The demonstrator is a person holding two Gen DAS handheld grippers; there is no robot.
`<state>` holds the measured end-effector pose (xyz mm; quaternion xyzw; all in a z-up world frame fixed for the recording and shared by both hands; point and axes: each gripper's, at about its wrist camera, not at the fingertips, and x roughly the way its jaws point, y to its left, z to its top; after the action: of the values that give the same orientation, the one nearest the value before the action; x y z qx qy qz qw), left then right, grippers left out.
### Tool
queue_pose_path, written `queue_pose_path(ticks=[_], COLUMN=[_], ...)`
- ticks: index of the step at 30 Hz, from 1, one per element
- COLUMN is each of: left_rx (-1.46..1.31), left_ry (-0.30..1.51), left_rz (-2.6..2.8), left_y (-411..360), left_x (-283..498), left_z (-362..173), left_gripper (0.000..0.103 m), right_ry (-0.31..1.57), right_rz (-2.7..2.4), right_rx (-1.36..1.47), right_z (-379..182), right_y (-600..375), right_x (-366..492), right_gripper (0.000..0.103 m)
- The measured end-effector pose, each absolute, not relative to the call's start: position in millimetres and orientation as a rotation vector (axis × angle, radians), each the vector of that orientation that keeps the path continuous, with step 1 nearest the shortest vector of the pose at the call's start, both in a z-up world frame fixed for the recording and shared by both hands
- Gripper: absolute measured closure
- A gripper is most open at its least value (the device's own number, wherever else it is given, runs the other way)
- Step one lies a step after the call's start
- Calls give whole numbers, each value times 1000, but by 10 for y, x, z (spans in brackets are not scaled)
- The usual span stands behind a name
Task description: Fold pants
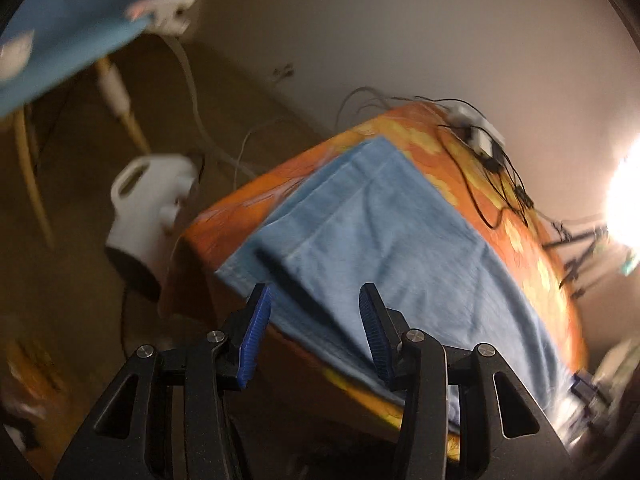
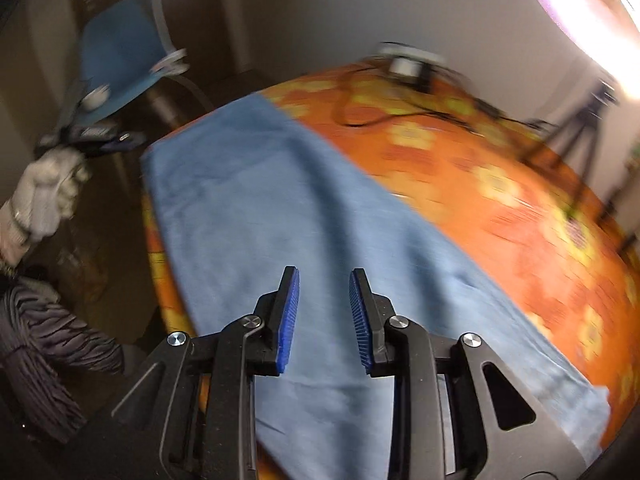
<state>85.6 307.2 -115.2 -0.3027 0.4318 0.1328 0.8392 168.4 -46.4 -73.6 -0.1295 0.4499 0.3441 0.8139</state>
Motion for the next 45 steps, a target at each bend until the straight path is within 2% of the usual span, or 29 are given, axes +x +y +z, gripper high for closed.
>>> queue_pose_path(ticks=[8,15,17,18,19,22,26,29,36,38,39,40,45], left_rx=[-789,-828,-832,-813,-794,-781,-778,-771,-765,-757,-754,-752,-747], left_ry=[936,928,918,910,906,889,866,849,809,804,805,805,787], left_rz=[271,313,320,325,331,343,335,325,302,301,301,303,307], left_y=[3312,3467,3478,3466,3460,3472,3492,3479,3458,3445,3446,3443,3450], left_x=[1006,1110,1126,1135,1142,1145,1123,1120,1111,1108,1103,1092,962], left_z=[-1381,-1488,-1502,-1488,-1478,-1467,-1437,-1393,-1284,-1275,-1278,-1280,-1251], left_gripper=[58,59,62,70,83,94,97,98,99,99,99,99,99], right_ry=[967,990,998,1000,1003,1002,1001,997,998,1005,1008,1010,985], right_rz=[925,983,992,999,1003,1014,1033,1036,989,972,965,961,983], right_rx=[-373,-414,-410,-408,-407,-411,-423,-449,-462,-467,-469,-468,-457], right_z=[-962,-1219,-1260,-1279,-1290,-1298,-1327,-1373,-1439,-1457,-1466,-1472,-1375], right_y=[610,1146,1213,1266,1307,1427,1639,1792,2042,2073,2081,2095,2096], right_x=[1348,1280,1299,1307,1307,1303,1300,1282,1388,1417,1423,1429,1356], right_gripper=[75,75,75,75,75,75,75,68,68,74,88,96,99])
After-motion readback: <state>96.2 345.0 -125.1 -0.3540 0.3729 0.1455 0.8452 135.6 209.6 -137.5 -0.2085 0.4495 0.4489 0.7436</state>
